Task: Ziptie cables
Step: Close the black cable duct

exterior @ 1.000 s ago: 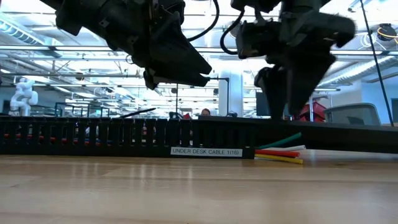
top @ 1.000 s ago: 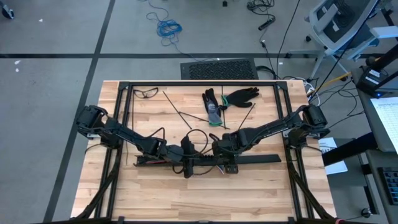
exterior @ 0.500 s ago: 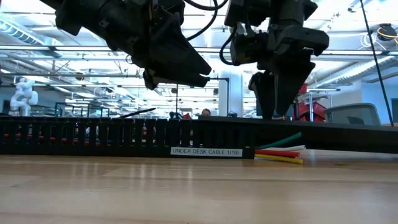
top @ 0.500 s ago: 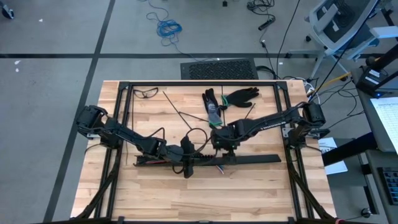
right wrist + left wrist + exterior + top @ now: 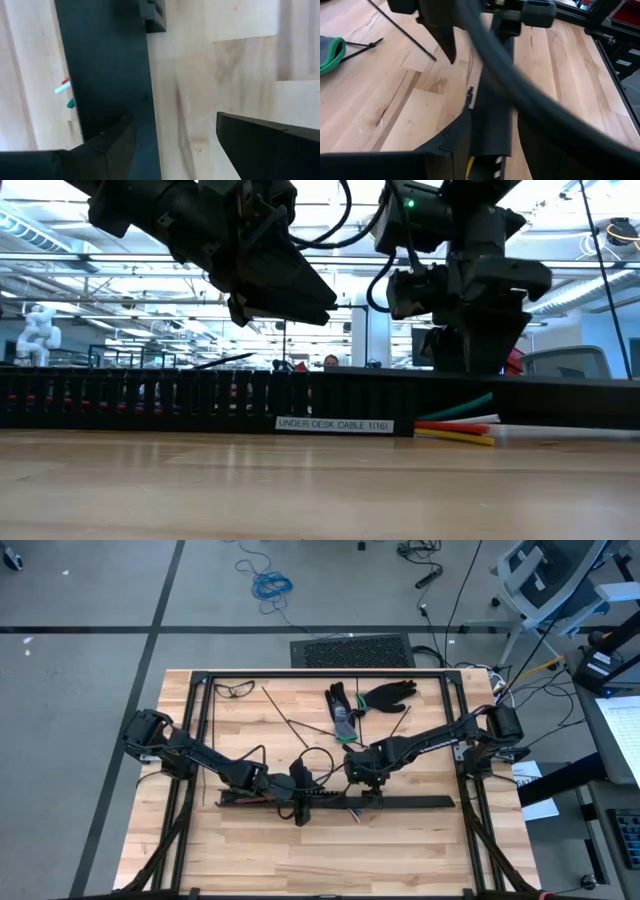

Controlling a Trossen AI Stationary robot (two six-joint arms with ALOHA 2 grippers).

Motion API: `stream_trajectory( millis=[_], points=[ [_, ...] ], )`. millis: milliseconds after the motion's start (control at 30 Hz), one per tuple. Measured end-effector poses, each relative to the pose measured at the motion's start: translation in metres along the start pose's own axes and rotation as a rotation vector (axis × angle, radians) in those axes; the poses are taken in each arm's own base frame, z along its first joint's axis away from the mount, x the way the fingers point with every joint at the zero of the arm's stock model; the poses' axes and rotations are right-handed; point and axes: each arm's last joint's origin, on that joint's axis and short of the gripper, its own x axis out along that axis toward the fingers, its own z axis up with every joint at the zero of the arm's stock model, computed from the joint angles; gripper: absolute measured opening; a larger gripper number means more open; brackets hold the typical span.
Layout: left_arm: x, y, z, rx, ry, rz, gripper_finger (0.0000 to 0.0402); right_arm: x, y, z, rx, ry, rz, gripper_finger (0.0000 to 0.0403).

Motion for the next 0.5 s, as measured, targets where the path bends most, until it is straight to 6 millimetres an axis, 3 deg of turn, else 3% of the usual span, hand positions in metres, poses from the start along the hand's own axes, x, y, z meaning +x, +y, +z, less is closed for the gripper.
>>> stream_trajectory(
  millis=[233, 367, 500],
  points=[
    [0.000, 0.001, 0.001, 0.000, -0.016, 0.035, 0.0157, -0.009, 0.004, 0.007, -0.008, -0.011, -0.009, 0.0258],
    [0.000, 0.001, 0.000, 0.001, -0.016, 0.043, 0.0157, -0.030, 0.006, 0.012, 0.017, -0.073, -0.032, 0.0258],
    [0.000, 0.003, -0.003, 0.012, 0.019, 0.058, 0.0157, -0.051, 0.025, 0.008, 0.069, -0.157, -0.044, 0.0258]
  ],
)
